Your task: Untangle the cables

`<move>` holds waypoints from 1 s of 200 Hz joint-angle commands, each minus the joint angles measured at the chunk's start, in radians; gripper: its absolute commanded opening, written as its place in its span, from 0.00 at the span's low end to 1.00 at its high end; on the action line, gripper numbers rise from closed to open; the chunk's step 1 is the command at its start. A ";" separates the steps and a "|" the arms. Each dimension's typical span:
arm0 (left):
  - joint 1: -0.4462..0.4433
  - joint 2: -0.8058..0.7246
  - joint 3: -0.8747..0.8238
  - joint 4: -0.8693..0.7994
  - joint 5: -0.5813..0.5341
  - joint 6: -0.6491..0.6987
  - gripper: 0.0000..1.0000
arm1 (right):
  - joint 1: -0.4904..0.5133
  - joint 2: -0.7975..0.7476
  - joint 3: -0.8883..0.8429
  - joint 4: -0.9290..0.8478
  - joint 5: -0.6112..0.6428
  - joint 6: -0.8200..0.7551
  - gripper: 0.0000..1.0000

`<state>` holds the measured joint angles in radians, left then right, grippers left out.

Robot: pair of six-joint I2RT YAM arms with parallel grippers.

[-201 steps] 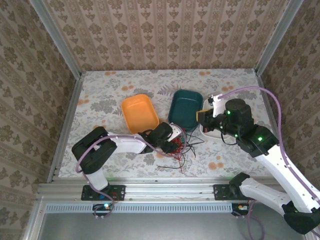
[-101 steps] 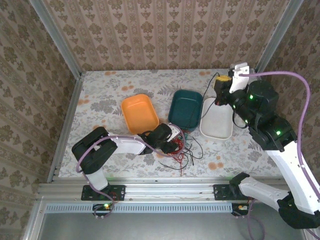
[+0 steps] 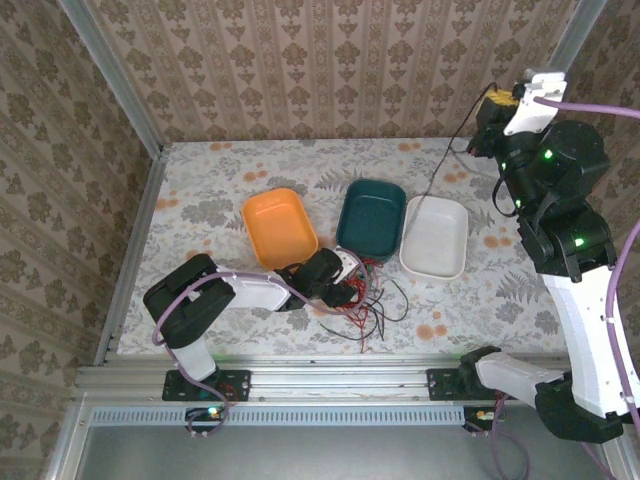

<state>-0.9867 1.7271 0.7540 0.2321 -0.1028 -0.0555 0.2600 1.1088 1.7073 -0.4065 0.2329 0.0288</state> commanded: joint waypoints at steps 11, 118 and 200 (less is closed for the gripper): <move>0.008 0.049 -0.042 -0.096 -0.063 -0.009 0.77 | -0.026 0.018 0.059 0.087 0.030 -0.003 0.00; 0.009 0.077 -0.052 -0.102 -0.100 -0.028 0.78 | -0.083 0.145 0.364 0.049 -0.046 -0.002 0.00; 0.009 0.054 -0.032 -0.114 -0.106 -0.013 0.80 | -0.084 -0.023 -0.063 -0.055 -0.014 0.115 0.00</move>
<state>-0.9874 1.7420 0.7483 0.2630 -0.1337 -0.0868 0.1799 1.1648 1.8114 -0.4320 0.1734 0.0910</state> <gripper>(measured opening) 0.794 0.067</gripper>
